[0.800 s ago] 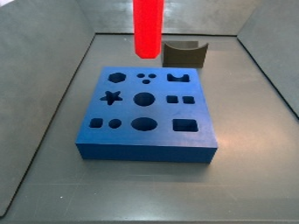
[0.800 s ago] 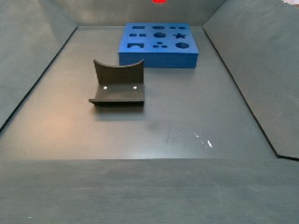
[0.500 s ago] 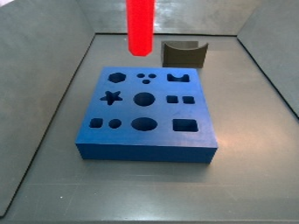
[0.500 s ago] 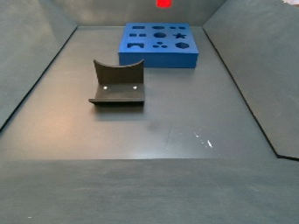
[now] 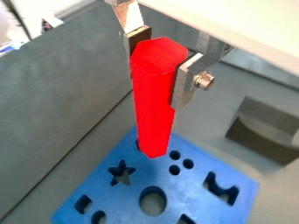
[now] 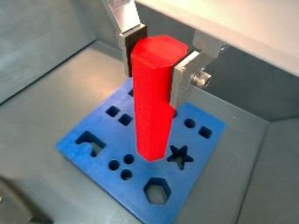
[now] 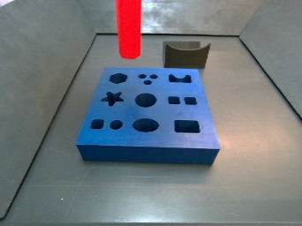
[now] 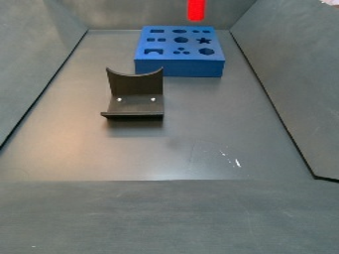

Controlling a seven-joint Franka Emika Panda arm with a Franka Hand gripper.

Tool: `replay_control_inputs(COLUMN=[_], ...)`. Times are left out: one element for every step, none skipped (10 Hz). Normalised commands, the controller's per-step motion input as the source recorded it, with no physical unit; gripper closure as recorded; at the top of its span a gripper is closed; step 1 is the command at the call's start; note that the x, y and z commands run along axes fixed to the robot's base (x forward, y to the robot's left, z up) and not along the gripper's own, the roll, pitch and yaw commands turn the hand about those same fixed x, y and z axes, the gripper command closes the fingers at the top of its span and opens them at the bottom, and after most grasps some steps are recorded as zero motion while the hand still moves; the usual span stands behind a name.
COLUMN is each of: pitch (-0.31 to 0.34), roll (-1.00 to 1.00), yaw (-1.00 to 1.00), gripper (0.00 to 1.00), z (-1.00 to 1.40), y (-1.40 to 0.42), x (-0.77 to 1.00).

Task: Insert the hexagon object.

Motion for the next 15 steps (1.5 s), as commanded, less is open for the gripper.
replay_control_inputs(pitch=[-0.077,-0.103,-0.076,0.000,0.000,-0.059,-0.139,-0.233,-0.210,-0.120,-0.064,-0.090,-0.114,-0.163,-0.224], roll=[-0.31,-0.13,-0.08,0.00,0.00,0.00,-0.01,-0.06,-0.02,0.00,0.00,0.00,0.00,-0.08,-0.09], yaw=[-0.60,-0.67,-0.67,-0.45,-0.39,-0.45,-0.49,-0.49,-0.51,-0.56,-0.63,-0.51,-0.37,-0.01,-0.04], gripper=[1.00,1.00,1.00,1.00,1.00,1.00,1.00,1.00,1.00,1.00,1.00,1.00,1.00,1.00,1.00], z=[-0.24,-0.19,-0.19,-0.09,-0.06,-0.13,-0.23,-0.35,-0.34,-0.23,-0.22,-0.29,-0.30,-0.34,-0.41], y=[0.07,0.11,0.15,0.24,0.13,0.09,0.10,0.07,0.03,0.01,0.06,0.16,0.21,0.19,0.12], x=[-0.17,-0.28,-0.31,-0.02,-0.03,-0.07,-0.07,-0.10,-0.07,-0.03,0.00,-0.10,-0.15,-0.08,0.00])
